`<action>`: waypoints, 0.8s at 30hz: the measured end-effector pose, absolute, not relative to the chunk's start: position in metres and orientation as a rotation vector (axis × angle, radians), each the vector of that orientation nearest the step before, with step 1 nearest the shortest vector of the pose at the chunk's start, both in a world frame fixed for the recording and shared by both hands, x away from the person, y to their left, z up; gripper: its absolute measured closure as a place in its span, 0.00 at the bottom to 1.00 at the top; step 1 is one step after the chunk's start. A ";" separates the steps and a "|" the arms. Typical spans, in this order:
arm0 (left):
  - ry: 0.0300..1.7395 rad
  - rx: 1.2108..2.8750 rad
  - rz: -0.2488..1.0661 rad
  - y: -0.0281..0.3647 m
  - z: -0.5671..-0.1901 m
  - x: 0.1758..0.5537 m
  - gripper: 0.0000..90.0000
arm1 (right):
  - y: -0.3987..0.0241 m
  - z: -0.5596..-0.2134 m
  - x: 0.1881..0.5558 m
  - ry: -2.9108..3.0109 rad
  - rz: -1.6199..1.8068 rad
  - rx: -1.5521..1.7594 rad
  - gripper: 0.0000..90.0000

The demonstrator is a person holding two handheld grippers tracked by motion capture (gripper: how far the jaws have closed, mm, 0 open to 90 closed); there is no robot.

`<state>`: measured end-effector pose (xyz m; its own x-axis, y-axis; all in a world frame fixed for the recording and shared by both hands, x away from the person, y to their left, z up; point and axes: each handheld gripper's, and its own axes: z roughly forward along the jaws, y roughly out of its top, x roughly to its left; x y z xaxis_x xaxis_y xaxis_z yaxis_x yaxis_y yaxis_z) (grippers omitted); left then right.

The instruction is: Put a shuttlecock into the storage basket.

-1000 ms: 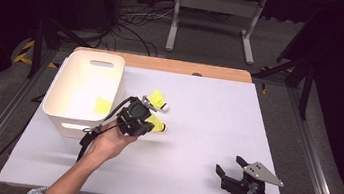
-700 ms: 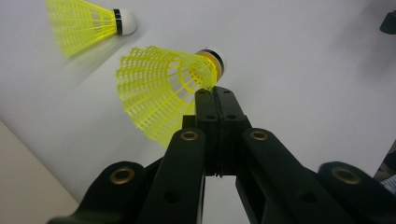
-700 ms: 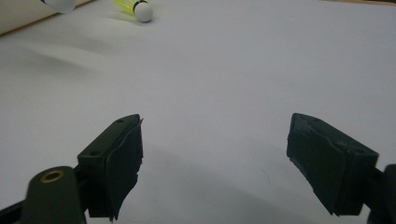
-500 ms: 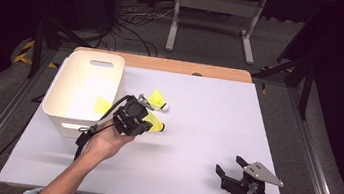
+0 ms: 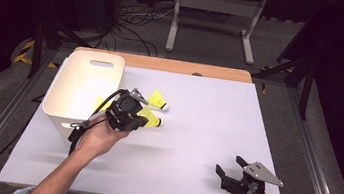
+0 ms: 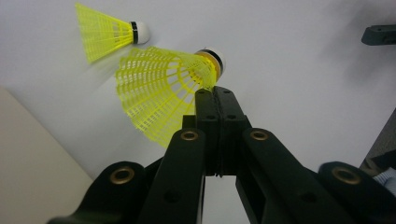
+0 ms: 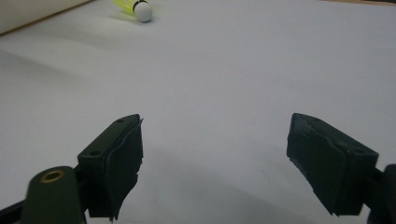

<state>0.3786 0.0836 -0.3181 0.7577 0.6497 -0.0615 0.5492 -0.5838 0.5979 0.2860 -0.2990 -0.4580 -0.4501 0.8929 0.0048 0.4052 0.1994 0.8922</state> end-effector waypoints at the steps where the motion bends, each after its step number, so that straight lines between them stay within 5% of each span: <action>1: 0.894 2.344 0.217 0.084 -0.317 0.379 1.00 | -0.299 -0.458 0.286 1.951 1.203 1.204 0.21; 24: 0.912 2.285 0.224 0.103 -0.292 0.382 1.00 | -0.299 -0.458 0.285 1.949 1.208 1.200 0.21</action>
